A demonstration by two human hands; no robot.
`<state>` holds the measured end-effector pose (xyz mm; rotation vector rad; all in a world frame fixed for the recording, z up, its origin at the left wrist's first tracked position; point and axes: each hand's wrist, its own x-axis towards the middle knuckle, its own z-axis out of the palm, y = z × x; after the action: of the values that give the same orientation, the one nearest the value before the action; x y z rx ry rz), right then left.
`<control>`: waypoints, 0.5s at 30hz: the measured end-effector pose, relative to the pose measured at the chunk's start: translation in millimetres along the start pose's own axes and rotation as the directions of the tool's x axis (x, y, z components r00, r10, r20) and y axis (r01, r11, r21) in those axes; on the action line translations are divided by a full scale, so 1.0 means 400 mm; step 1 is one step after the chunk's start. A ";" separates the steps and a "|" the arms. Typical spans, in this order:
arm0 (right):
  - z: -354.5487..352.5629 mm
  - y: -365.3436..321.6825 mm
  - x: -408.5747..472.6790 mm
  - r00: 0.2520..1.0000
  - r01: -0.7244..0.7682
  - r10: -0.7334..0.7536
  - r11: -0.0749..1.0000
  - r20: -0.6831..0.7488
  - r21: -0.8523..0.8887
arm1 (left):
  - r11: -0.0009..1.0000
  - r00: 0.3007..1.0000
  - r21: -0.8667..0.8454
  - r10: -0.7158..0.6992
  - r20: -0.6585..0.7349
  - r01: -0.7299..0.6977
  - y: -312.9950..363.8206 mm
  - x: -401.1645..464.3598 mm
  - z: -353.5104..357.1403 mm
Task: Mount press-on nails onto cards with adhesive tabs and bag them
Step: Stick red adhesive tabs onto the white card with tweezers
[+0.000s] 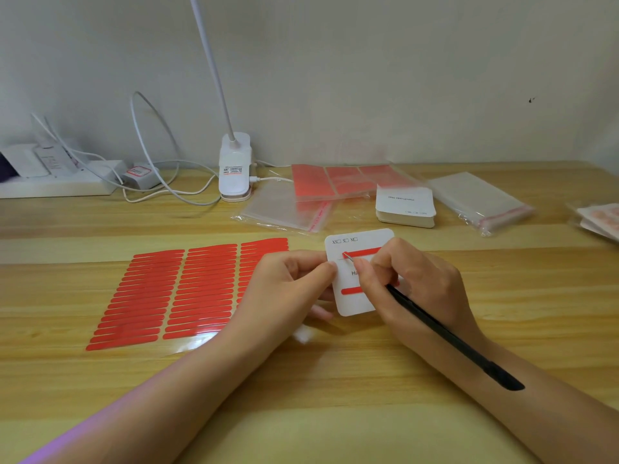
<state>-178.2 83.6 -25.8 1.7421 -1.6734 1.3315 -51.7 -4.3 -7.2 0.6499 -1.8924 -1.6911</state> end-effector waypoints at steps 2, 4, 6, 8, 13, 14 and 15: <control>-0.003 0.000 0.000 1.000 -0.011 0.011 1.000 0.000 0.011 | 1.000 1.000 -0.002 -0.004 -0.008 0.004 0.001 0.000 0.000; -0.006 0.001 0.000 1.000 -0.030 0.030 0.999 0.004 0.023 | 1.000 1.000 -0.018 -0.014 -0.018 0.014 0.003 0.000 0.000; -0.009 0.003 -0.001 0.998 -0.066 0.066 0.997 0.004 0.045 | 0.999 1.000 -0.035 -0.023 -0.021 0.022 0.005 0.001 0.000; -0.013 0.006 -0.003 0.992 -0.121 0.122 0.990 -0.009 0.070 | 0.999 0.999 -0.048 -0.027 -0.018 0.026 0.008 0.000 0.000; -0.030 0.013 -0.004 0.971 -0.229 0.235 0.968 -0.049 0.103 | 0.997 1.000 -0.068 -0.026 -0.016 0.025 0.011 0.001 -0.002; -0.033 0.014 -0.004 0.965 -0.251 0.258 0.961 -0.053 0.116 | 0.997 1.000 -0.070 -0.026 -0.017 0.025 0.010 0.001 -0.003; -0.036 0.014 -0.004 0.960 -0.267 0.276 0.955 -0.054 0.129 | 0.997 0.999 -0.074 -0.027 -0.018 0.026 0.010 0.001 -0.003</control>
<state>-188.3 94.8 -21.9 1.5469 -1.8790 1.6261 -51.2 -5.2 -3.2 0.6623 -1.8070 -1.7560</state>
